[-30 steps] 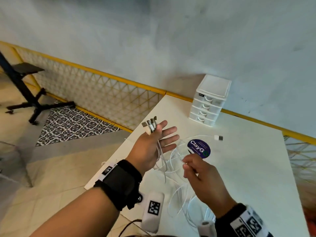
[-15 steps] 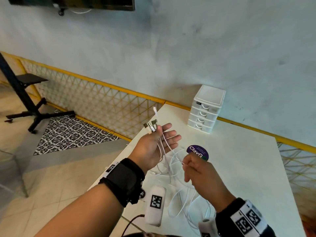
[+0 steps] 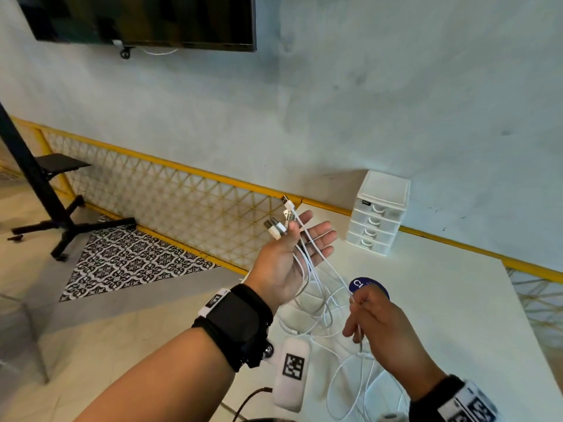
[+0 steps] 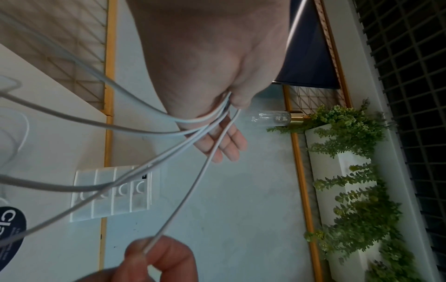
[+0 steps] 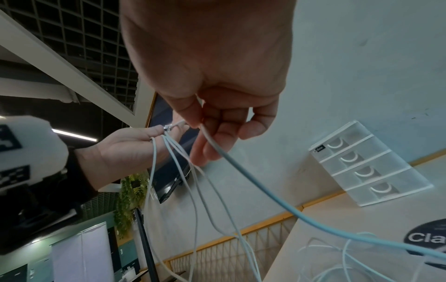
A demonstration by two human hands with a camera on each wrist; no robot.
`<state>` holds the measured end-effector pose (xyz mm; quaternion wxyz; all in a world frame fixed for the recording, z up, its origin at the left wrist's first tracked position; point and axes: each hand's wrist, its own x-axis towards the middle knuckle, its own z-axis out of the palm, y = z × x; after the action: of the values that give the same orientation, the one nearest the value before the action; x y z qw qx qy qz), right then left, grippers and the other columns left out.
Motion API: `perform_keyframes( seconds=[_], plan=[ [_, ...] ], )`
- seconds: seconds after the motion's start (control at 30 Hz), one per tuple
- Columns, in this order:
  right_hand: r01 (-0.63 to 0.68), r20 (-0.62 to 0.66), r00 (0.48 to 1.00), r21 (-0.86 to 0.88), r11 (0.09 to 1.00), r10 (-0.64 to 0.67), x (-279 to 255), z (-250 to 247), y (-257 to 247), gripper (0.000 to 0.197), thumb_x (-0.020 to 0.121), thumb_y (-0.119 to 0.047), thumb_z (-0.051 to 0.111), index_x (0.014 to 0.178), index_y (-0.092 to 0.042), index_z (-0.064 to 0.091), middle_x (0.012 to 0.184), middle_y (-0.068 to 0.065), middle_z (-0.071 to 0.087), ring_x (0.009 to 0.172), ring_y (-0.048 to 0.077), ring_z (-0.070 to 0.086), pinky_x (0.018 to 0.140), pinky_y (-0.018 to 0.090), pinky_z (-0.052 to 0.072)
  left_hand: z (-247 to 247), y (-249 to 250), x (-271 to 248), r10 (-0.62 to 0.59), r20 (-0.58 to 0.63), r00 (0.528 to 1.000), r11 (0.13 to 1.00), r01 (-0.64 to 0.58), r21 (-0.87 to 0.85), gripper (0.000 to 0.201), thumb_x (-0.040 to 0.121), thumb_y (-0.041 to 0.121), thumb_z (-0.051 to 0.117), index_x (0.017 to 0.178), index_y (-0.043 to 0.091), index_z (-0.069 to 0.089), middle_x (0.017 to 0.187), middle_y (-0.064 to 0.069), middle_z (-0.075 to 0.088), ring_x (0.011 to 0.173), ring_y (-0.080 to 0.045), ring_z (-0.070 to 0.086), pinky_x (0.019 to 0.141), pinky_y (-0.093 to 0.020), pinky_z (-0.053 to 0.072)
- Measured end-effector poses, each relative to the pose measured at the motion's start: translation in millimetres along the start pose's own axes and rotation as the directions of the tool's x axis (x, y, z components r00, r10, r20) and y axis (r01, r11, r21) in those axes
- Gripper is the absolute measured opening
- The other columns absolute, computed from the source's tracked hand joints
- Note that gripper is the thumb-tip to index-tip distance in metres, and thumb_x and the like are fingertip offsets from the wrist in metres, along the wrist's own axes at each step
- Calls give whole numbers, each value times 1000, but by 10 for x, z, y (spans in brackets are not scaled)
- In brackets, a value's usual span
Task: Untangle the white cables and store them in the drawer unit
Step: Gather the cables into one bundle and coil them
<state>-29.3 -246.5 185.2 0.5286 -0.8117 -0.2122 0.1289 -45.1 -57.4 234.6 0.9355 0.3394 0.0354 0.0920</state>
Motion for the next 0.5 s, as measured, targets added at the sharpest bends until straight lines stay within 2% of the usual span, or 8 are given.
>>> perform_keyframes(
  seconds=[0.07, 0.1, 0.17, 0.2, 0.3, 0.37, 0.43, 0.5],
  plan=[
    [29, 1, 1000, -30, 999, -29, 24, 87, -43, 12, 96, -9, 47, 86, -16, 51, 66, 9, 70, 58, 21, 60, 65, 34, 50, 3, 39, 18, 31, -28, 999, 999, -31, -10, 42, 102, 41, 30, 129, 15, 50, 110, -15, 71, 100, -28, 70, 85, -38, 58],
    [42, 14, 999, -58, 997, -41, 38, 128, -58, 12, 96, -10, 48, 86, -17, 51, 66, 8, 69, 59, 21, 60, 65, 35, 50, -1, 76, 37, 57, -50, 997, 998, -57, -11, 44, 101, 46, 28, 123, 17, 53, 110, -16, 71, 98, -28, 71, 86, -39, 57],
    [63, 44, 997, -129, 990, -58, 57, 192, -85, 13, 96, -14, 48, 85, -21, 51, 66, 6, 70, 58, 16, 61, 65, 36, 50, -32, 153, 89, 111, -108, 988, 994, -111, 10, 48, 100, 51, 27, 104, 18, 61, 98, -13, 72, 86, -24, 71, 81, -36, 57],
    [71, 61, 996, -162, 984, -62, 66, 216, -101, 13, 96, -15, 48, 85, -22, 50, 67, 5, 70, 56, 12, 61, 65, 36, 50, -50, 189, 116, 129, -131, 983, 991, -126, 32, 47, 100, 52, 29, 101, 19, 62, 88, -9, 71, 76, -20, 70, 73, -32, 57],
    [74, 112, 993, -256, 964, -47, 125, 279, -146, 13, 93, -19, 50, 84, -28, 49, 71, -1, 71, 60, 8, 61, 68, 37, 52, -99, 296, 190, 160, -148, 976, 982, -142, 127, 44, 100, 49, 34, 106, 14, 60, 59, 3, 50, 46, -9, 47, 50, -23, 42],
    [104, 110, 991, -299, 949, -74, 175, 285, -195, 14, 88, -24, 59, 89, -33, 48, 83, -12, 69, 72, 3, 61, 71, 35, 51, -128, 344, 236, 172, -151, 973, 974, -146, 172, 42, 102, 45, 34, 92, 11, 57, 54, 5, 39, 42, -7, 34, 46, -21, 34],
    [154, 74, 988, -310, 938, -138, 243, 301, -323, 42, 78, -33, 74, 107, -44, 45, 107, -25, 57, 98, -6, 55, 82, 22, 44, -112, 358, 238, 133, -124, 983, 975, -108, 195, 40, 102, 44, 35, 82, 13, 51, 52, 6, 34, 40, -6, 30, 43, -20, 31],
    [192, 112, 978, -185, 964, -174, 380, 369, -561, 86, 70, -31, 83, 134, -45, 28, 125, -29, 46, 116, -12, 45, 91, 14, 38, -38, 321, 221, 48, -57, 997, 983, -37, 180, 39, 102, 44, 36, 79, 14, 48, 51, 7, 33, 39, -5, 29, 42, -19, 29]
  ],
)
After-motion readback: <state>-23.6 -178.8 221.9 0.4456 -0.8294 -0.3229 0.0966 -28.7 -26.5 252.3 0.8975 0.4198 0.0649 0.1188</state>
